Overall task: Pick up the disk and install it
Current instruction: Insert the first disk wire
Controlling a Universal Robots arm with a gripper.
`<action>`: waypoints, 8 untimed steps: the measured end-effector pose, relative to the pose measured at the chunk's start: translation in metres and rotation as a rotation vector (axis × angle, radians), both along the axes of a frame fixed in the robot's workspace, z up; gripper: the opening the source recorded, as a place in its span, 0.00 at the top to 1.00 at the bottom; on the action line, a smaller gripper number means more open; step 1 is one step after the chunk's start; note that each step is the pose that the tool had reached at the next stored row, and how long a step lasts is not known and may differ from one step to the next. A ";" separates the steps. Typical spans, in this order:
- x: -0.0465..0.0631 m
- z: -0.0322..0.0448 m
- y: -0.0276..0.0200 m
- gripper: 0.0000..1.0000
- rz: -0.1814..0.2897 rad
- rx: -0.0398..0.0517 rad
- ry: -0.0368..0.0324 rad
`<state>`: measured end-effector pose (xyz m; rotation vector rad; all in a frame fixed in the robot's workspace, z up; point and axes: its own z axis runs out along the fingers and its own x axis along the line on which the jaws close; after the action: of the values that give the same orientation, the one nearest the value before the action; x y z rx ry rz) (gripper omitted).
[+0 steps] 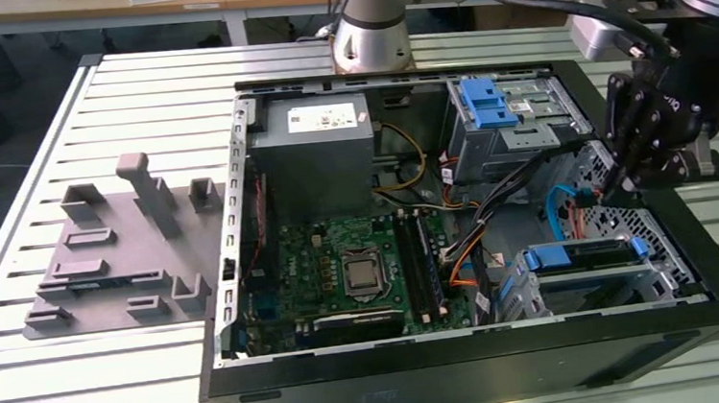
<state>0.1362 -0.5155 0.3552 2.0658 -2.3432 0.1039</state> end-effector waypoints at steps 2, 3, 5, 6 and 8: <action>-0.001 -0.0002 -0.0008 0.84 0.003 0.0001 -0.0096; -0.002 -0.0005 -0.0016 0.84 0.005 0.0010 -0.0120; -0.002 -0.0012 -0.0044 0.84 0.007 0.0022 -0.0150; -0.003 -0.0016 -0.0061 0.84 0.009 0.0025 -0.0159; -0.004 -0.0022 -0.0098 0.84 0.011 0.0028 -0.0176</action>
<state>0.1320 -0.5253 0.3530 2.0881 -2.3433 0.1196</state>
